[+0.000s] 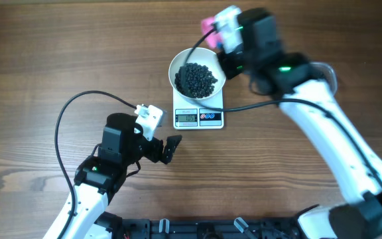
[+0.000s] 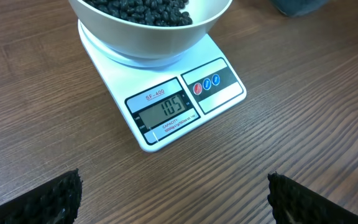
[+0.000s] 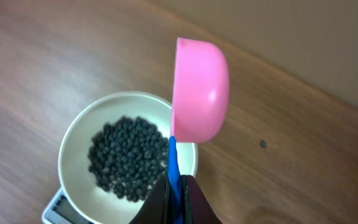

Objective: Scoop item into bowl and weigh 150g on scale
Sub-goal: 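Return the scoop to the tub and scoop more beans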

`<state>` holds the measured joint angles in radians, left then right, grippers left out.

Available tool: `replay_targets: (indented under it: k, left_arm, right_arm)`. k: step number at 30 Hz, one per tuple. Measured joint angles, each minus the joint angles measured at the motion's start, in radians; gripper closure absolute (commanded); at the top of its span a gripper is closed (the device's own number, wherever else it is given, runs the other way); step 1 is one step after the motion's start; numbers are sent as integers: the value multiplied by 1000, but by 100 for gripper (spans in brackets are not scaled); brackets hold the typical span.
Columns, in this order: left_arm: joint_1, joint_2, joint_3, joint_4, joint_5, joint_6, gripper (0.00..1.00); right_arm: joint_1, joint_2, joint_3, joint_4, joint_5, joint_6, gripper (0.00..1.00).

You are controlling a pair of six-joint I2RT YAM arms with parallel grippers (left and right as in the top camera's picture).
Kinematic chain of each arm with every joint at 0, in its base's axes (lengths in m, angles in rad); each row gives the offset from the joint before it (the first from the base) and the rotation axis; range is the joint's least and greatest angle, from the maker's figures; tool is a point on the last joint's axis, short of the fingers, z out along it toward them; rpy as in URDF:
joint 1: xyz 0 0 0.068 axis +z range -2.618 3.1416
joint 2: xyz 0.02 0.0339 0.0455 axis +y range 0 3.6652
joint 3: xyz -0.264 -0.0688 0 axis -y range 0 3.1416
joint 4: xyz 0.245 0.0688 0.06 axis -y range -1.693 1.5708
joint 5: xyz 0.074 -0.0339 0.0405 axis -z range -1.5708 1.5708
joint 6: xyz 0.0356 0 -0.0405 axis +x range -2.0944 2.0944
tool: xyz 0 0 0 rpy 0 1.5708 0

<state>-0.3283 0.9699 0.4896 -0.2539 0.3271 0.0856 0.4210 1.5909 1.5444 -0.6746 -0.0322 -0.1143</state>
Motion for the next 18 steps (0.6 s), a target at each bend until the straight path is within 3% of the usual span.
replay_targets:
  k: [11, 18]
  left_arm:
    - [0, 0, 0, 0, 0, 0, 0]
    - [0, 0, 0, 0, 0, 0, 0]
  right_arm:
    - [-553, -84, 1, -449, -178, 61, 96]
    - [-600, 77, 1, -542, -184, 4, 96]
